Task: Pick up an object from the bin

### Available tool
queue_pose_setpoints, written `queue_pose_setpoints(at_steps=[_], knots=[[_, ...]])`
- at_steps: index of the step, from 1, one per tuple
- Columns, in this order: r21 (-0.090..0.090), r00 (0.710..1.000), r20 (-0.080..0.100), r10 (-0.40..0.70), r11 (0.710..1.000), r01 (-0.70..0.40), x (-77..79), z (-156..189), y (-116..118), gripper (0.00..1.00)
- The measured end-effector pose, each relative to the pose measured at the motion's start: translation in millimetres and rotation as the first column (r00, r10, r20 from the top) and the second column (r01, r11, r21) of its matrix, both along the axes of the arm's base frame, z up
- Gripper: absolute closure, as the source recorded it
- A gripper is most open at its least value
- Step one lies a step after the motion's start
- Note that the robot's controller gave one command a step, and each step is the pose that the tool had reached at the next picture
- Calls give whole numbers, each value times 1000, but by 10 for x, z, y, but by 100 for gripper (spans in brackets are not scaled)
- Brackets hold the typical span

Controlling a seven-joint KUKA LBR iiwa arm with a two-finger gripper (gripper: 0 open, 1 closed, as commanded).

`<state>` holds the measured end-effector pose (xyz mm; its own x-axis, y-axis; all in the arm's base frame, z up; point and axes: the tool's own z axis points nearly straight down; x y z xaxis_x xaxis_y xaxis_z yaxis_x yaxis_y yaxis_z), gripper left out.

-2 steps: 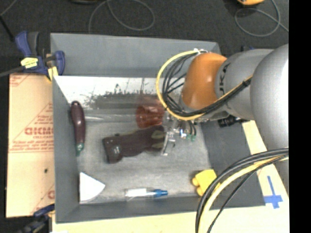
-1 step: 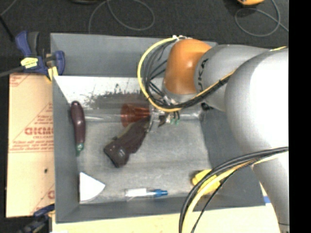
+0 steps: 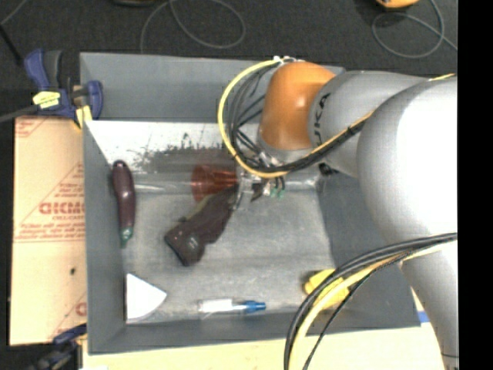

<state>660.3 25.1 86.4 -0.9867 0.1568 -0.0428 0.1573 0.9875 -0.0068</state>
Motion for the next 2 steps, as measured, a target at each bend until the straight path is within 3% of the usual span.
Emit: queue_pose_setpoints(at_steps=[1,2], knots=[[2,999,-19,26,1000,-26,-89,441,127,100],[-2,997,6,80,997,-80,-189,539,69,100]])
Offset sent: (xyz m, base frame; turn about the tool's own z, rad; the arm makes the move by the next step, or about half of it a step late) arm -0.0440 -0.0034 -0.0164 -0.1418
